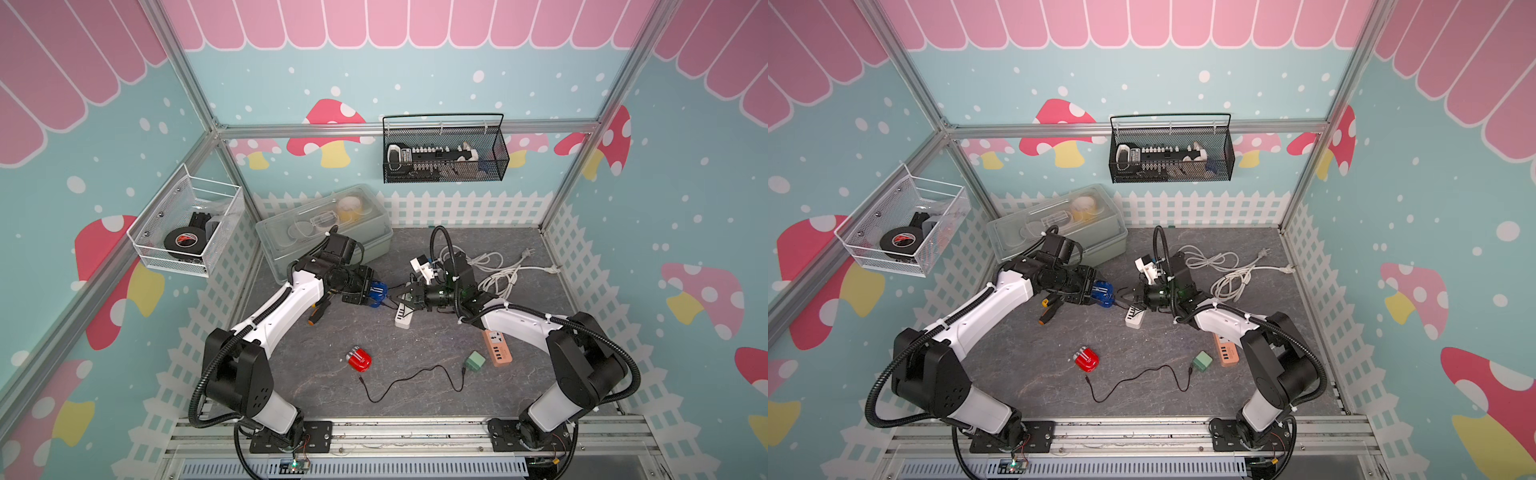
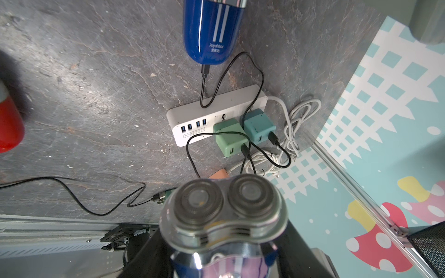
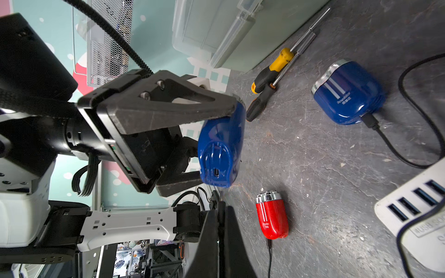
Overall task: Charge the electric shaver
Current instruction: Insert the charging cable into the electric shaver.
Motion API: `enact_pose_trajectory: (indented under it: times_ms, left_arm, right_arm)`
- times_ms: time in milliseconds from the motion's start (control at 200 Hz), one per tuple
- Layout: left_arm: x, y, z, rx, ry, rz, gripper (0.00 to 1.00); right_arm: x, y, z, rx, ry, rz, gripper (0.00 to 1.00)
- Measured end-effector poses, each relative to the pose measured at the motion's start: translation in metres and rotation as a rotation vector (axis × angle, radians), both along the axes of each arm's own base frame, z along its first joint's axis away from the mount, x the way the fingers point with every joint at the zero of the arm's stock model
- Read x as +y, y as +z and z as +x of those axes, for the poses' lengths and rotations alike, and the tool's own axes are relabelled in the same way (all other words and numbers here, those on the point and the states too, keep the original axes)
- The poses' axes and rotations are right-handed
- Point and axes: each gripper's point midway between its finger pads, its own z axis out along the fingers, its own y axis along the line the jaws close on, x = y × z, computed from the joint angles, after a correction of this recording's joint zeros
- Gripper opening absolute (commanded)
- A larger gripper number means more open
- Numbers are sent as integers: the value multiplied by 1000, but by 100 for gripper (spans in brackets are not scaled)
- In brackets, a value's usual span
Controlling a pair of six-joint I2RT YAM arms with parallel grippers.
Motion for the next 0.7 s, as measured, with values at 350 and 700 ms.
enact_pose_trajectory:
  times_ms: [350, 700]
  left_arm:
    - [0, 0, 0, 1, -1, 0, 0]
    - [-2, -3, -1, 6, -4, 7, 0]
  right_arm:
    - [1, 4, 4, -2, -18, 17, 0]
    - [5, 0, 7, 18, -25, 24, 0]
